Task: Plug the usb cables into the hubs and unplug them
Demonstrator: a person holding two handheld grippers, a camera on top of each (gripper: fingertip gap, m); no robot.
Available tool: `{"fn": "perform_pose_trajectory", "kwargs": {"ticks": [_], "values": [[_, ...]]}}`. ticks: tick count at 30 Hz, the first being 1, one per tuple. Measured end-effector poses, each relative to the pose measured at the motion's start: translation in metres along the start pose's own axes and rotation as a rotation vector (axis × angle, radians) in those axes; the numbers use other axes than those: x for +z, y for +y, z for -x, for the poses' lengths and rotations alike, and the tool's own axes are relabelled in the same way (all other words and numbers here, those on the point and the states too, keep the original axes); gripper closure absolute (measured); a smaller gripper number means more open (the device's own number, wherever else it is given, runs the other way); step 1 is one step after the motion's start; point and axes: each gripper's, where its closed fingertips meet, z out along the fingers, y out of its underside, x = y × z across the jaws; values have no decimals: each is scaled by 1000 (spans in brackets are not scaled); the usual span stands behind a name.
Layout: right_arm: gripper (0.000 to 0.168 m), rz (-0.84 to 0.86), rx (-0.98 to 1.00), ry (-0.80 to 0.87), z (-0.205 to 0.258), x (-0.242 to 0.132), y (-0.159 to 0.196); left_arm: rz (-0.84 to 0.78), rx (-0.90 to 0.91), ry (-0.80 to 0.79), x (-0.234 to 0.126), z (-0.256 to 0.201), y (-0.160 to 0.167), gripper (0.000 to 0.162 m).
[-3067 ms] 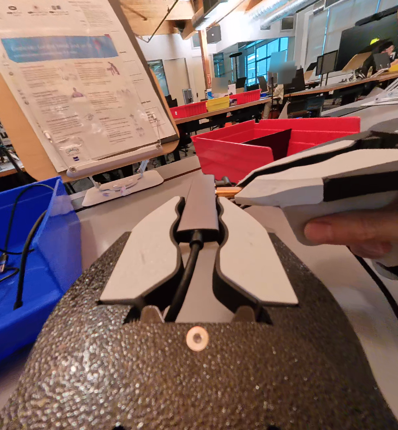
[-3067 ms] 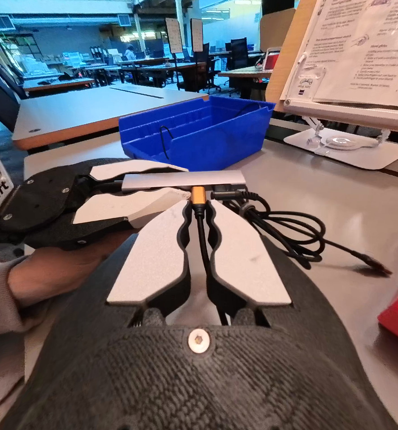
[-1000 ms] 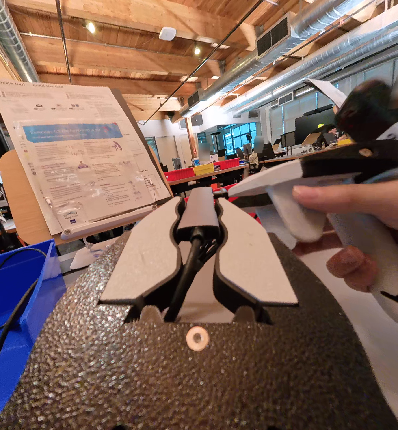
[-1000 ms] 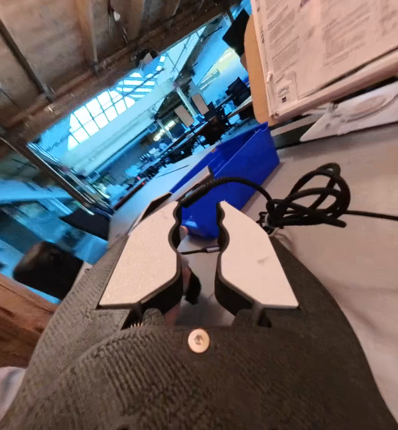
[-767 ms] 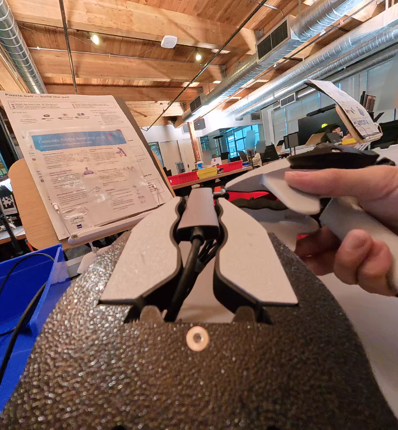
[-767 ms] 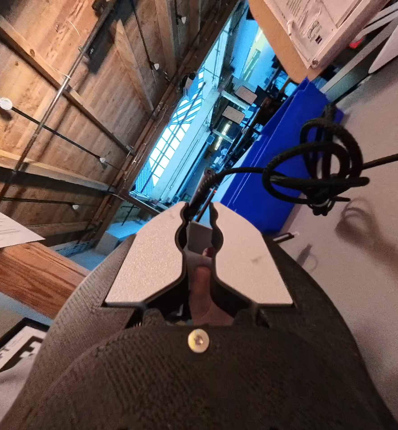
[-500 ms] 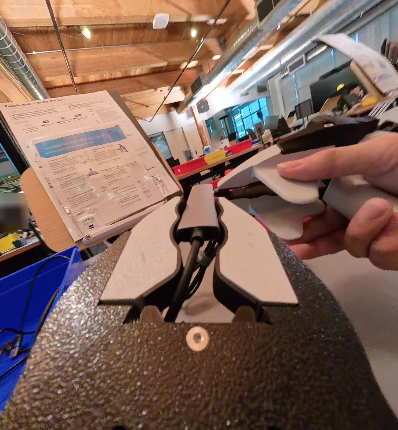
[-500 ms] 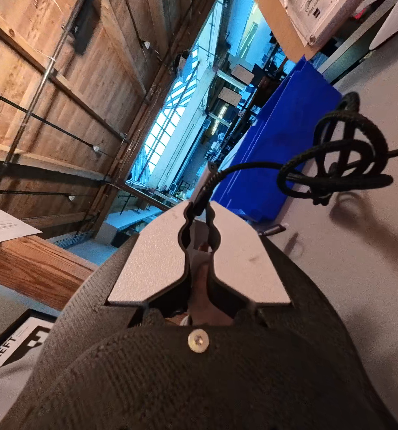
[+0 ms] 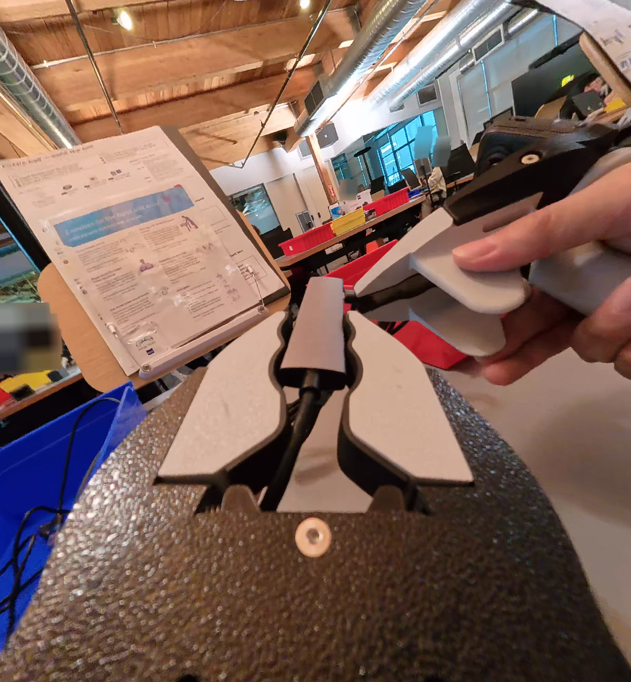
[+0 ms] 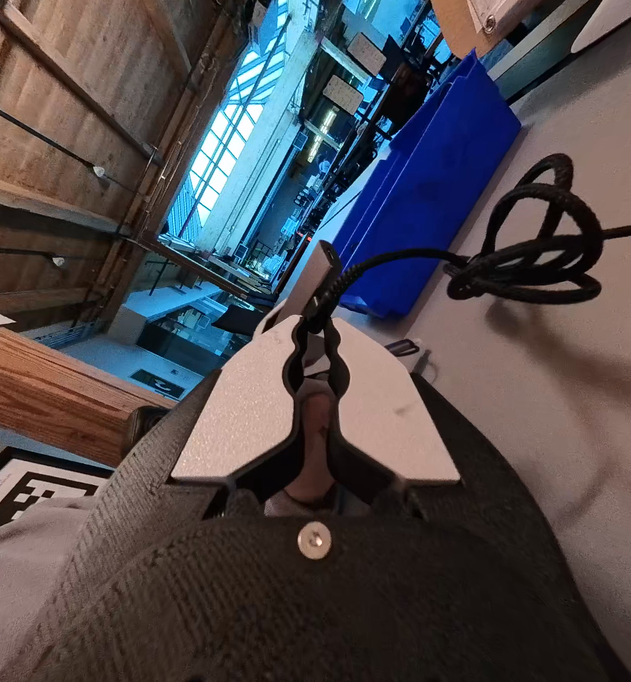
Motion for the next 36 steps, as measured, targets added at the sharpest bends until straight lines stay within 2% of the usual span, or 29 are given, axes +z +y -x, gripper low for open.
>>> {"fn": "perform_pose_trajectory", "kwargs": {"ticks": [8,14,22,26,33,36], "values": [[158,-86,17,-19,7,-9,4,-27,32,6,-3,-7,-6,136],[158,-74,41,-62,10,-11,1,-80,-86,54,-4,-11,-12,137],[158,-113,137,-38,1,-4,-2,-52,-223,100,-1,-8,-2,137],[159,-105,99,6,-4,-4,-5,-32,-228,111,2,-10,3,136],[159,-107,-104,132,-3,-5,-11,49,-253,143,7,-12,18,136],[158,-88,-121,131,-3,-2,-9,58,-247,118,6,-8,18,137]]}}
